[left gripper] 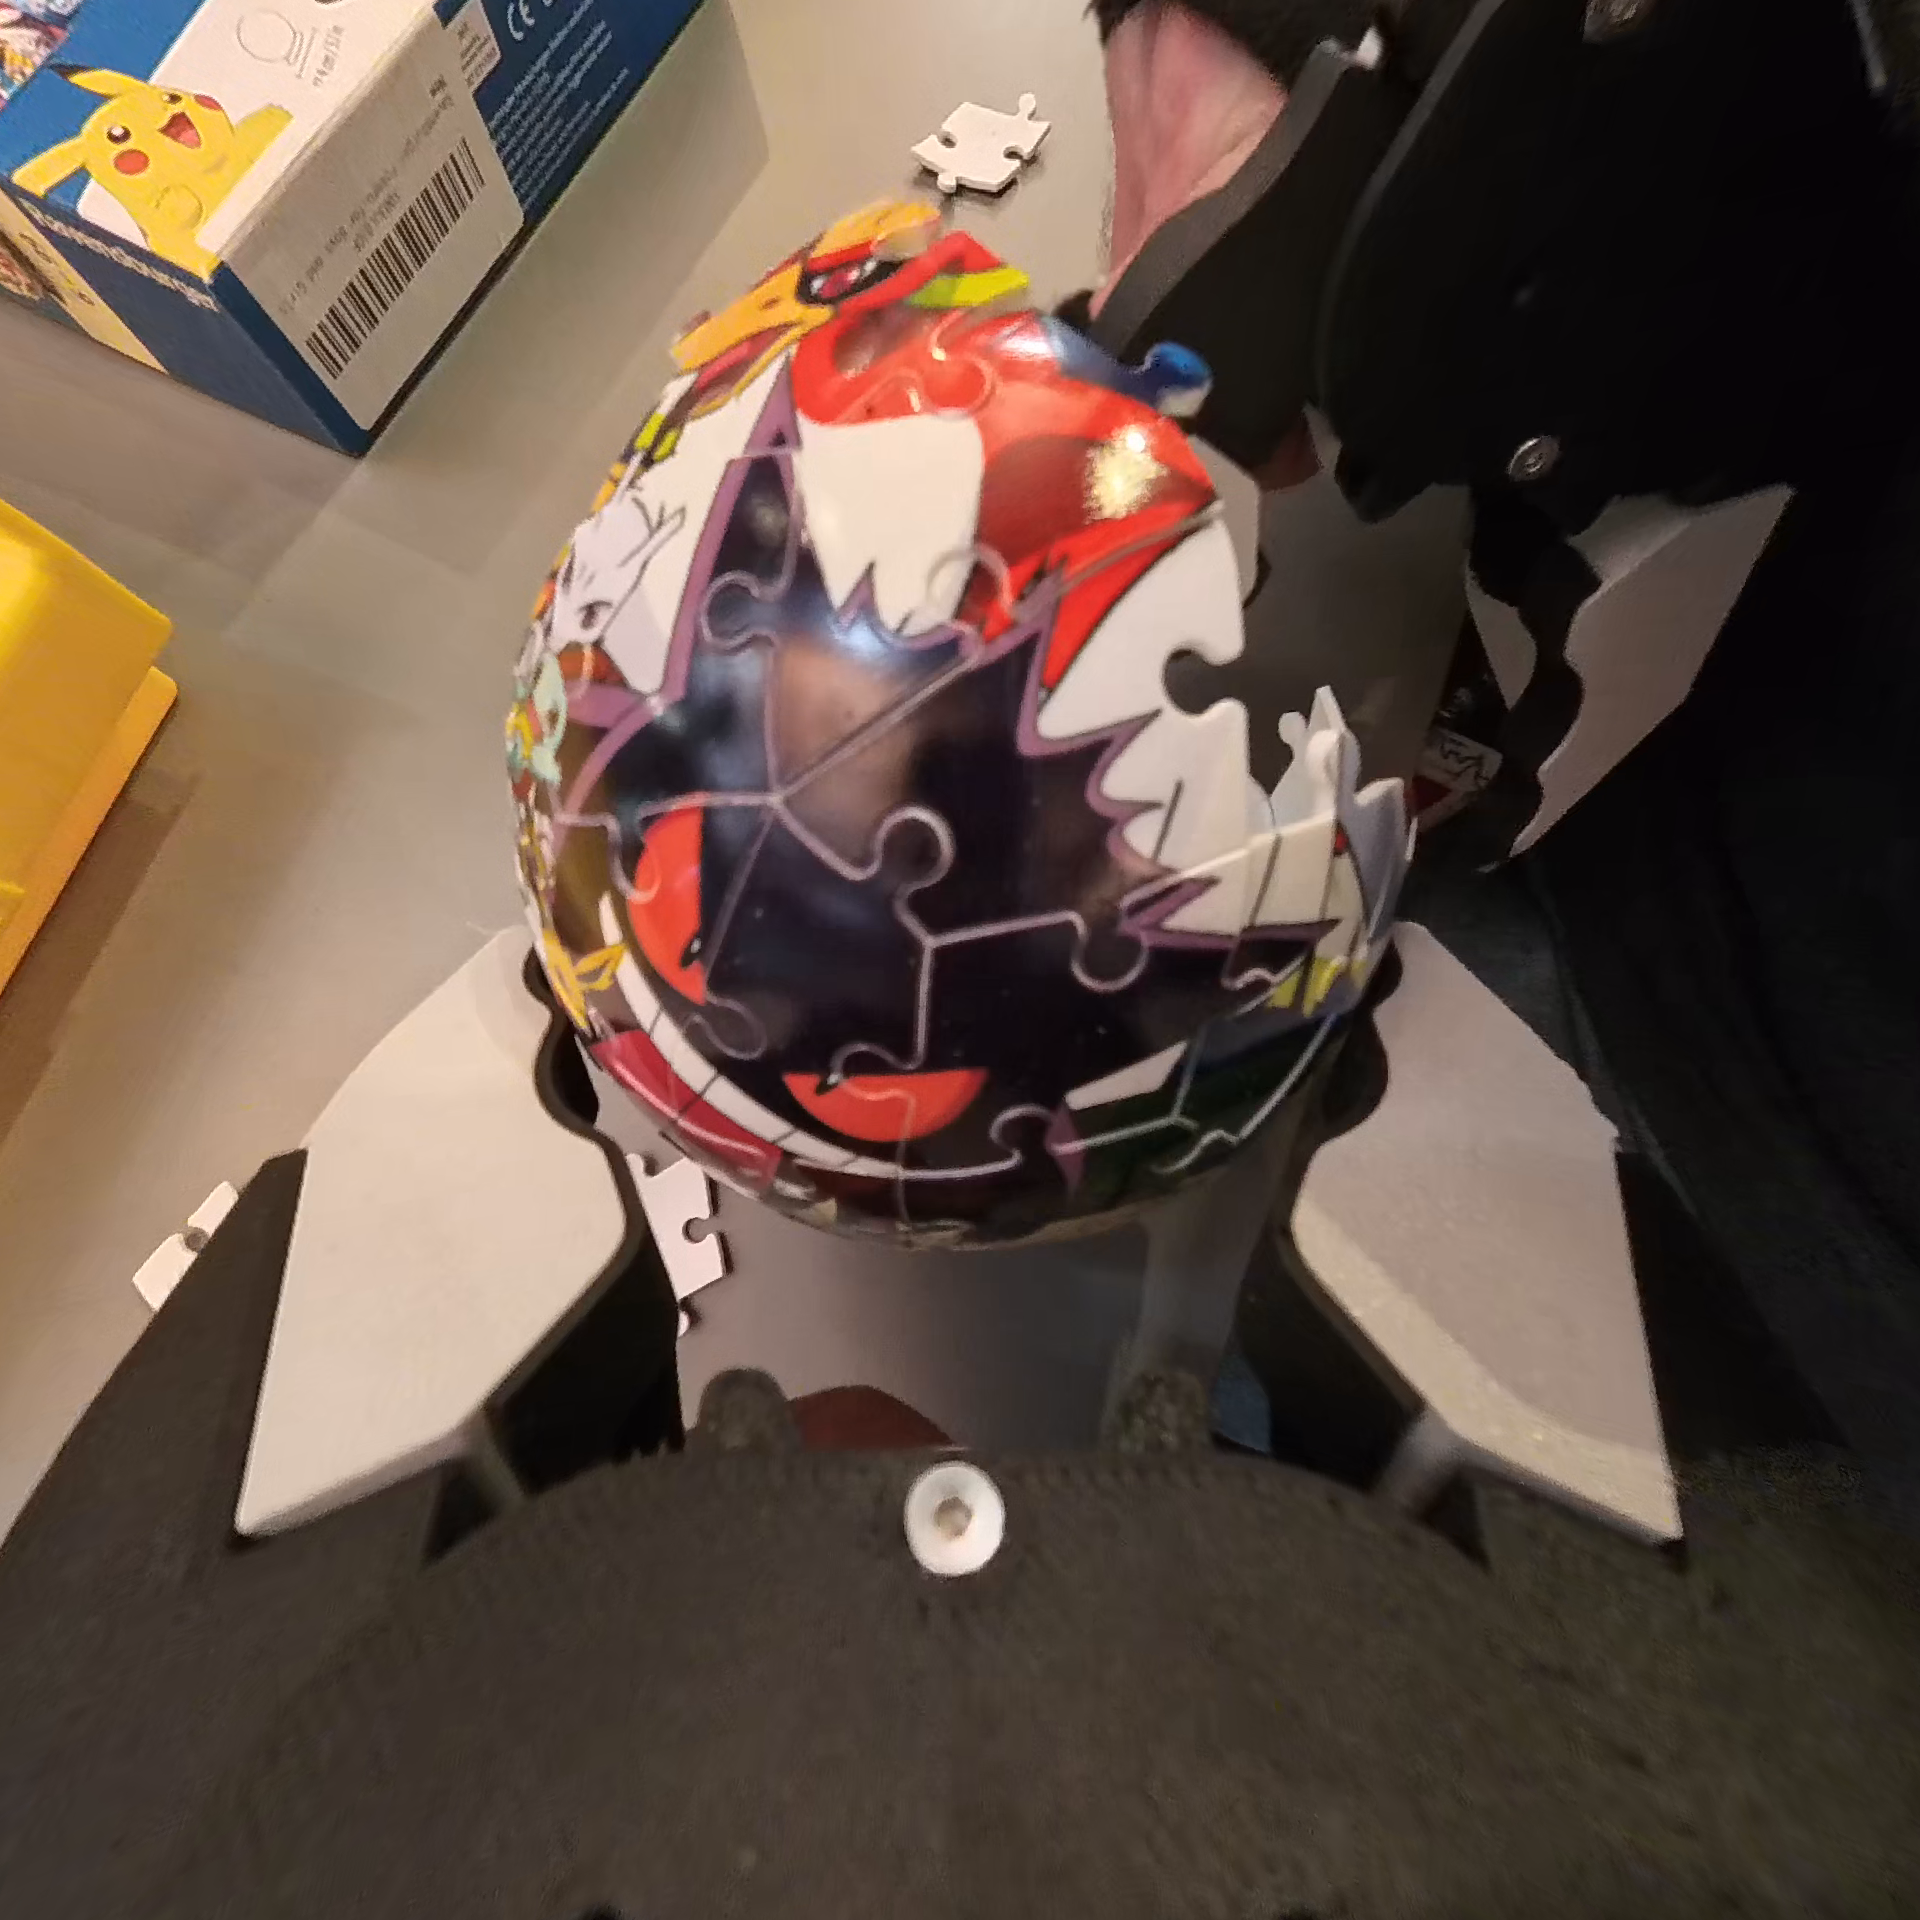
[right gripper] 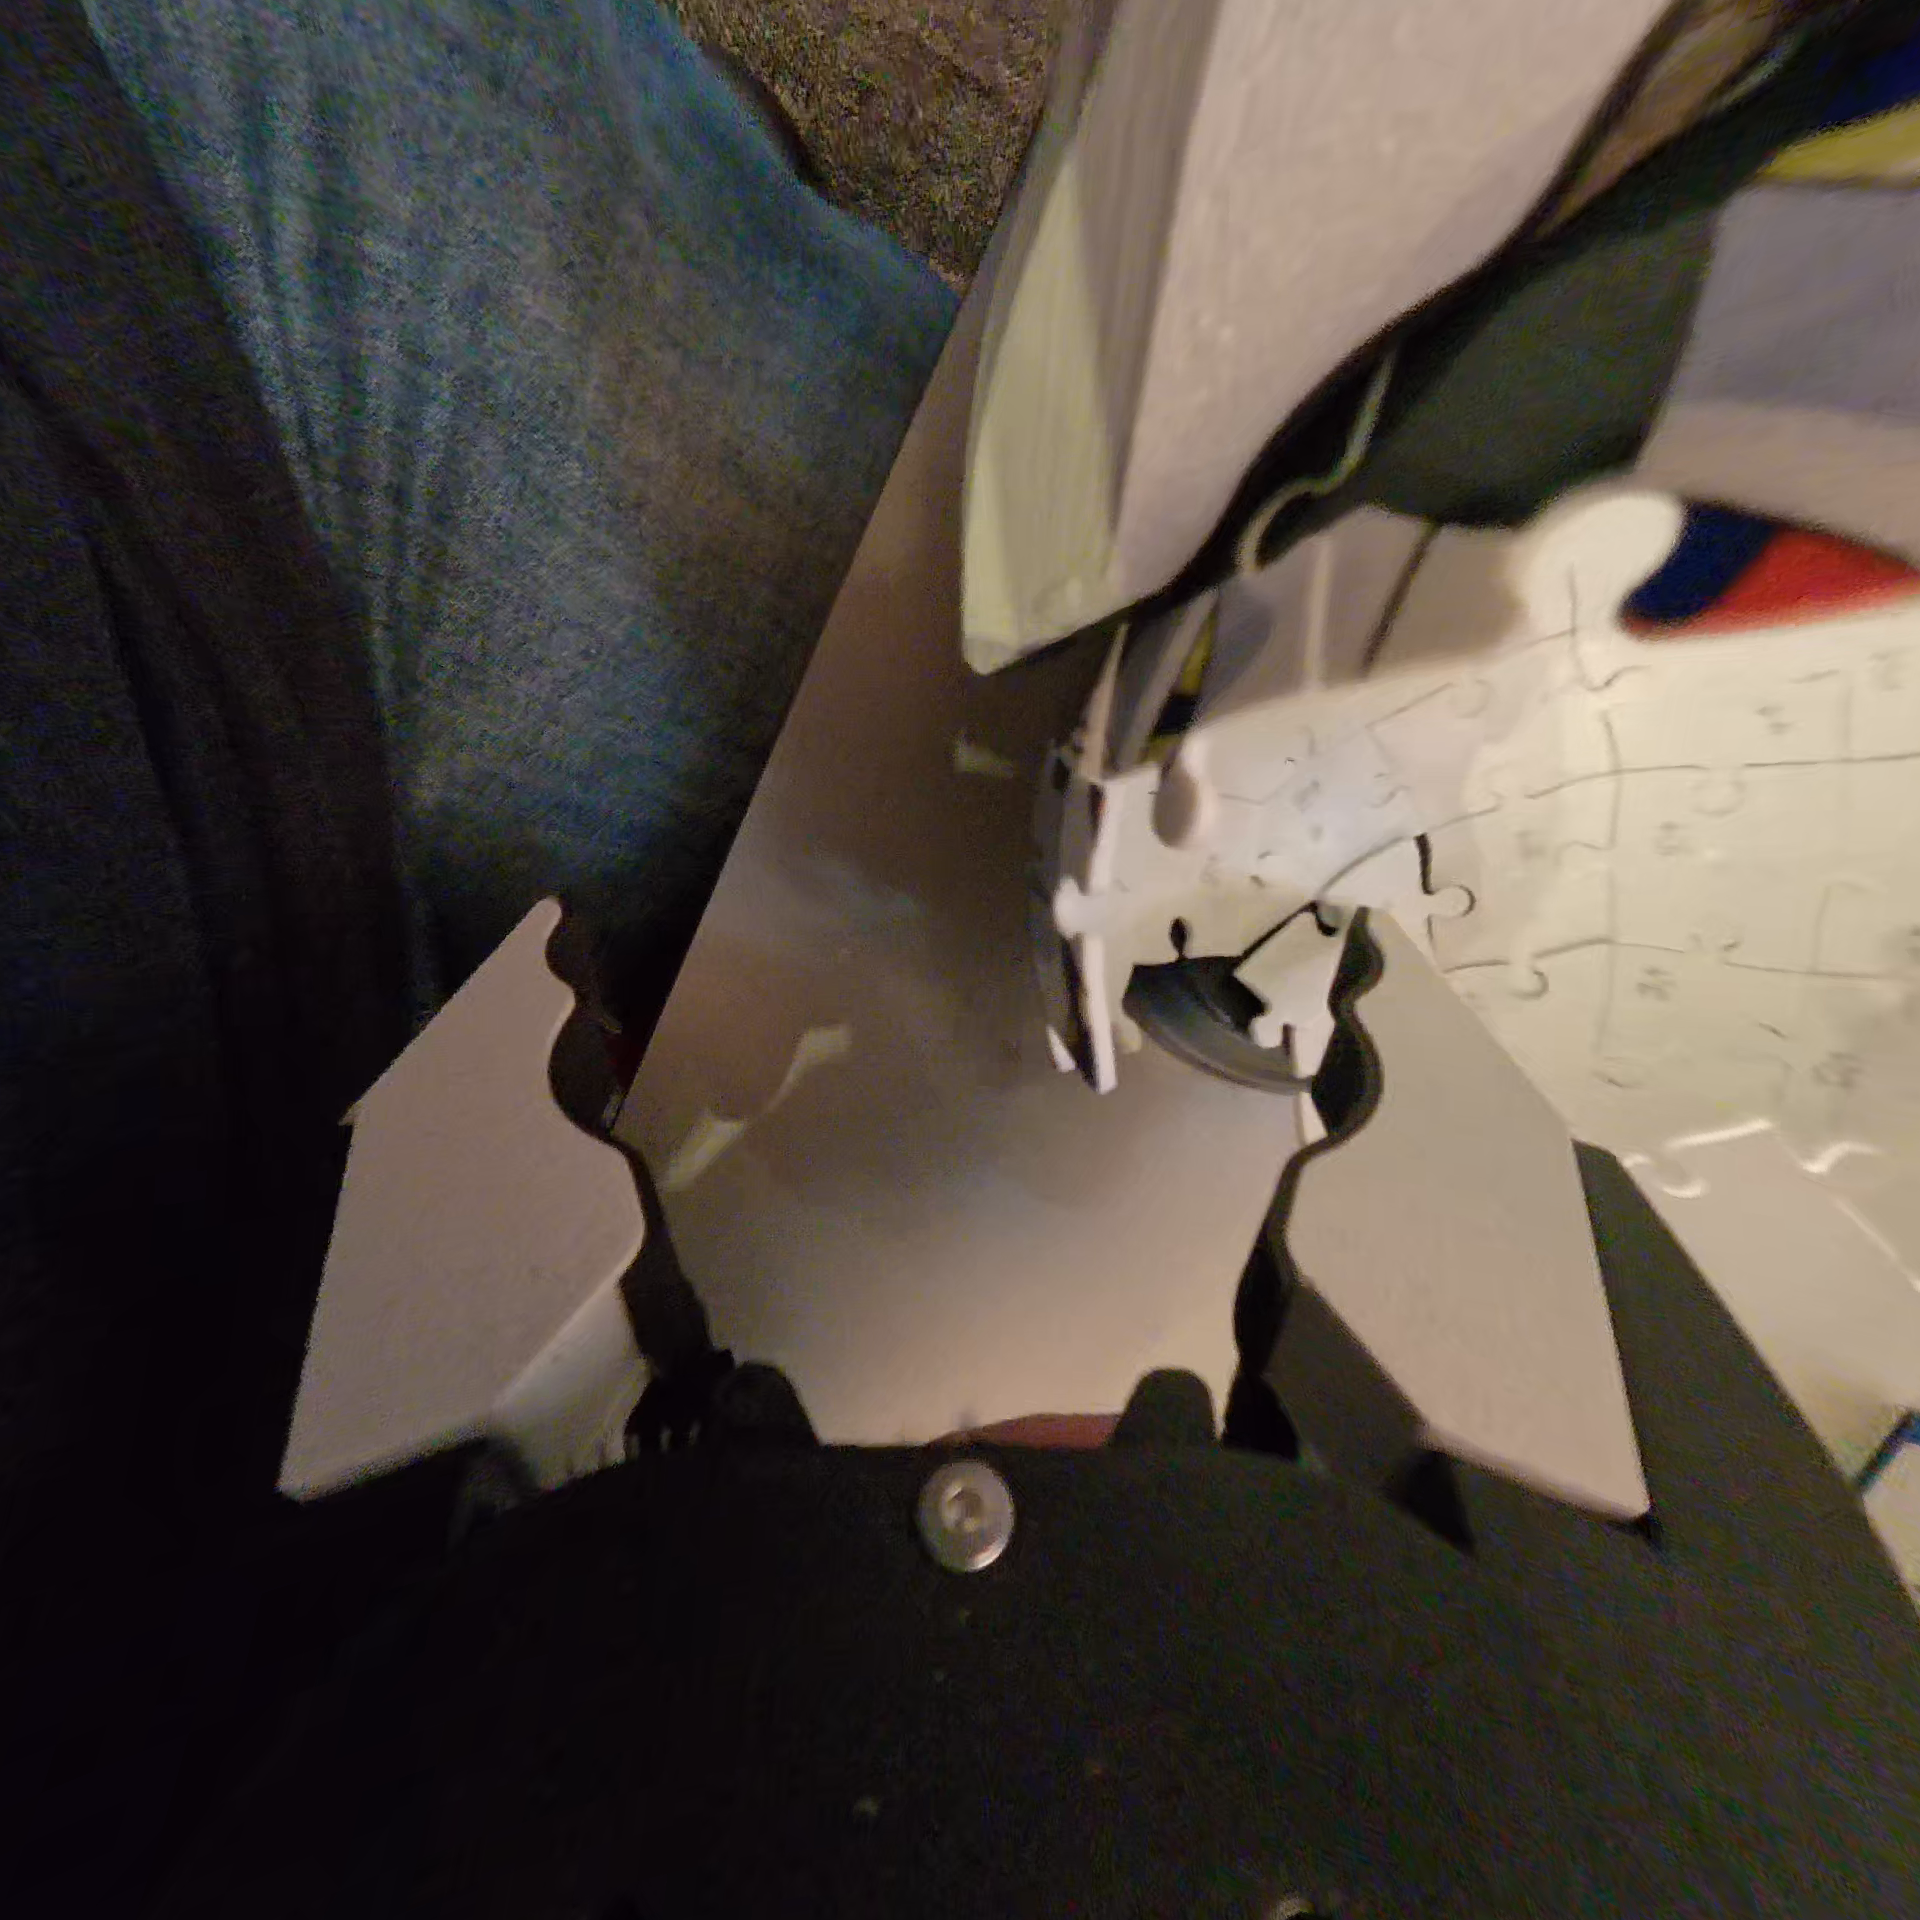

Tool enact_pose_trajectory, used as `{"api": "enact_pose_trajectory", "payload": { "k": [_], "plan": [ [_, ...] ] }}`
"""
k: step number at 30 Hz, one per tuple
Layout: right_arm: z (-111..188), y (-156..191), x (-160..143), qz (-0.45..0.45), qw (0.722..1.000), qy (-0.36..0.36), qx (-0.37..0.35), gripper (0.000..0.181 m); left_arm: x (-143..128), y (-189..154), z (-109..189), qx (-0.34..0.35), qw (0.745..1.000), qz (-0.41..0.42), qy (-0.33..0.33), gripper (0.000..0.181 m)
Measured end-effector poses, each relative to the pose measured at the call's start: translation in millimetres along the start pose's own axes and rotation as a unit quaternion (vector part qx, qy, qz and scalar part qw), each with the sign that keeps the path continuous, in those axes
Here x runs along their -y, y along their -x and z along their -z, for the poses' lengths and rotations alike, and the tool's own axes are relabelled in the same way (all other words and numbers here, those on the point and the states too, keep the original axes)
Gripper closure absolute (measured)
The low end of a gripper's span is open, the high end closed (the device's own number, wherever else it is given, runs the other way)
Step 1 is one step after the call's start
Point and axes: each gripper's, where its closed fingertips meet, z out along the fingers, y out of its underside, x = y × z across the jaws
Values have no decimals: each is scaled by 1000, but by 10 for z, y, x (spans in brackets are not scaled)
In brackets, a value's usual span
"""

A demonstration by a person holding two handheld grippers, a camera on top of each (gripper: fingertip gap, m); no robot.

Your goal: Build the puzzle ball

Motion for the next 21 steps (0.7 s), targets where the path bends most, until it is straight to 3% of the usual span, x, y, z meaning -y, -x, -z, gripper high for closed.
{"api": "enact_pose_trajectory", "payload": {
  "k": [15,21],
  "plan": [
    [-33,-20,136,-67,997,-30,-12,39,-1,4,0,3,1000,0,3,44],
    [91,-58,186,-60,997,-52,-27,38,-9,-2,5,3,1000,-1,5,44]
  ]
}}
